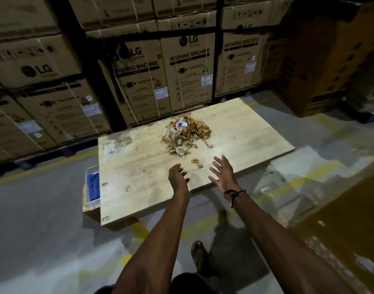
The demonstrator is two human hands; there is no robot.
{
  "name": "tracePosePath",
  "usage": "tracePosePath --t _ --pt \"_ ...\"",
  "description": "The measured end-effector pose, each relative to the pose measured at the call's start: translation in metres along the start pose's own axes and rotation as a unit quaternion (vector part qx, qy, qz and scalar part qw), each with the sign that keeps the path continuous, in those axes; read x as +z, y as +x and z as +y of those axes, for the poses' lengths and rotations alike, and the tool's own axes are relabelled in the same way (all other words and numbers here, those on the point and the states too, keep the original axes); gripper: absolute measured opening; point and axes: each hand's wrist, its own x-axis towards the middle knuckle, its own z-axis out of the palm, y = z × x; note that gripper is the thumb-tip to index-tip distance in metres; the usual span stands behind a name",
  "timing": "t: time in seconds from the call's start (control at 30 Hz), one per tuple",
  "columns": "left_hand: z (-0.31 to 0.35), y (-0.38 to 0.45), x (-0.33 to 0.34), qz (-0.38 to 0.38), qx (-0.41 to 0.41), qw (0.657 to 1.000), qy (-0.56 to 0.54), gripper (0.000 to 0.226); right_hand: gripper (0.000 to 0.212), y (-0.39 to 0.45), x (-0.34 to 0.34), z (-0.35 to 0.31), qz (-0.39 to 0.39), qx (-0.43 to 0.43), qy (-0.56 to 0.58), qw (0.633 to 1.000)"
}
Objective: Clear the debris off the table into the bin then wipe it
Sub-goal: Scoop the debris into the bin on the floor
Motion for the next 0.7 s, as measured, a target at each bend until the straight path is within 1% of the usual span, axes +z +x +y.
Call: tracePosePath --t 0.07,0.2,0.27,0.33,0.37,0.43,0.47,0.6,0.7 --pt "-0.004 0.033 0.020 0.012 0.019 0.999 0.023 0.011 0.053 0.034 0.002 -0.009 0.005 0.010 -0.027 1.000" --pt "-0.007 0.096 0.049 0.042 0.055 0.990 0.121 0.010 0.050 0.104 0.004 -0.028 -0.006 0.012 -0.100 0.995" --pt "-0.007 0.123 0.058 0.049 0.079 0.980 0.179 0.016 0.055 0.138 0.003 -0.032 -0.003 -0.003 -0.151 0.988" --pt "-0.009 0.150 0.066 0.061 0.107 0.962 0.245 0.019 0.071 0.169 0.000 -0.033 0.000 -0.024 -0.229 0.973" --pt "-0.011 0.163 0.069 0.058 0.122 0.951 0.278 0.020 0.068 0.182 -0.001 -0.035 0.001 -0.035 -0.259 0.965" --pt "-0.016 0.183 0.073 0.049 0.136 0.928 0.345 0.025 0.045 0.206 -0.005 -0.039 0.007 -0.052 -0.306 0.951" --pt "-0.019 0.192 0.076 0.046 0.136 0.914 0.379 0.030 0.040 0.222 -0.008 -0.040 0.006 -0.059 -0.330 0.942" --pt "-0.028 0.221 0.086 0.028 0.143 0.858 0.493 0.052 0.041 0.280 -0.020 -0.041 -0.030 -0.092 -0.426 0.900" --pt "-0.036 0.244 0.092 0.023 0.148 0.832 0.535 0.064 0.045 0.327 -0.024 -0.041 -0.069 -0.118 -0.501 0.854"
